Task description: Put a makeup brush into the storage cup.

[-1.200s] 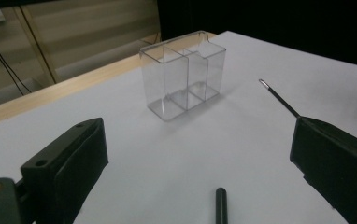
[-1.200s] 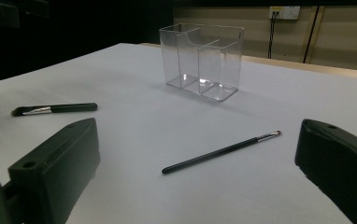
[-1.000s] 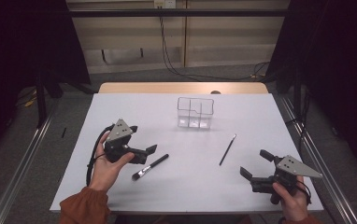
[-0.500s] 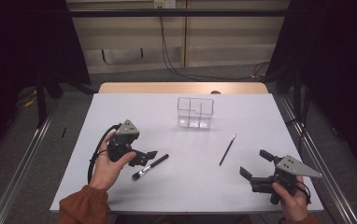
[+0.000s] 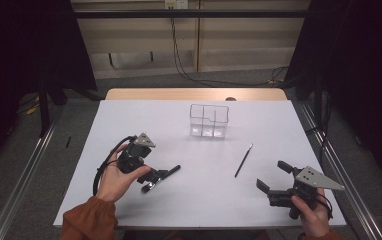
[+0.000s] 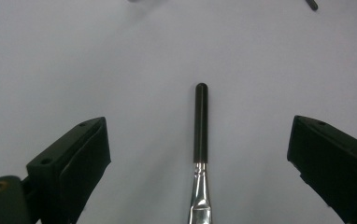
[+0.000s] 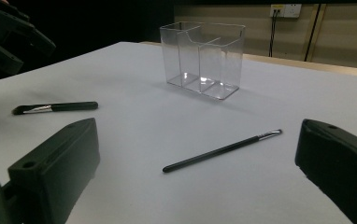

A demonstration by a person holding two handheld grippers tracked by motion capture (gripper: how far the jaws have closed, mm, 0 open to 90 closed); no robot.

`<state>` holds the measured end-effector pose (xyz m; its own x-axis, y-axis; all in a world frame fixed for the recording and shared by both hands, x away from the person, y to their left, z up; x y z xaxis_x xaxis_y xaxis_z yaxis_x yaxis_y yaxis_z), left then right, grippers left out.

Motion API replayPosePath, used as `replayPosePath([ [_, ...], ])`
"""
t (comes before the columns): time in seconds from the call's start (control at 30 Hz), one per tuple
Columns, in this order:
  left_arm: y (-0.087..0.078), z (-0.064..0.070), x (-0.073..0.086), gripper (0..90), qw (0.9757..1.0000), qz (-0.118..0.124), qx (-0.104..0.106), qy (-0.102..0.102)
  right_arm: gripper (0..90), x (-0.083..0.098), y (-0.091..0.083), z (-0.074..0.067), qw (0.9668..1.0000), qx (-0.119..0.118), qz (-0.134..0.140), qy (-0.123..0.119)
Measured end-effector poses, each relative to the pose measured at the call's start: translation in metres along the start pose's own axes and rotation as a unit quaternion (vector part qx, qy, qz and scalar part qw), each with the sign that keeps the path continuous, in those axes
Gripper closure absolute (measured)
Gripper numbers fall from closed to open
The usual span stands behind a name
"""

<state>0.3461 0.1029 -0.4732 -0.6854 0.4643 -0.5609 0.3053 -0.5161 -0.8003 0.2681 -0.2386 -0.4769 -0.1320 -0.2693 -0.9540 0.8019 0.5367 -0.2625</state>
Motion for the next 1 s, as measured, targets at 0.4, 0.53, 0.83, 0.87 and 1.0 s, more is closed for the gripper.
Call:
replayPosePath([
  [0.4, 0.015, -0.005, 0.010, 7.5, 0.9973, -0.073, -0.010, -0.006, 0.0, 0.000, 0.000, 0.000, 1.0000, 0.000, -0.001, 0.000],
  [0.53, 0.020, -0.005, 0.016, 6.8, 0.9946, -0.103, -0.016, -0.005, 0.0, 0.000, 0.000, 0.000, 1.0000, -0.001, -0.002, 0.000],
  [0.83, 0.028, -0.001, 0.022, 7.0, 0.9881, -0.153, -0.010, 0.014, 0.0, 0.002, 0.001, -0.001, 1.0000, -0.004, -0.006, -0.002],
  [0.87, 0.029, -0.001, 0.022, 6.7, 0.9878, -0.155, -0.011, 0.014, 0.0, 0.002, 0.001, -0.001, 1.0000, -0.004, -0.007, -0.003],
  [1.0, 0.032, -0.003, 0.025, 6.8, 0.9843, -0.174, -0.020, 0.020, 0.0, 0.002, 0.001, -0.001, 1.0000, -0.004, -0.007, -0.003],
])
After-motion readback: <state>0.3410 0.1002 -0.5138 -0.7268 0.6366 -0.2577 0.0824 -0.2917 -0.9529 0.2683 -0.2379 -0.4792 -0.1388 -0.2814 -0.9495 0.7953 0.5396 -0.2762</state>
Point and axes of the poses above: each handheld gripper's, and its own axes: y roughly forward along the jaws, x roughly out of its underside, z roughly to its right, the point moved 9 cm from there along y, roughly forward along the jaws, and after that the axes turned 15 degrees about -y, right-handed, at the moved point
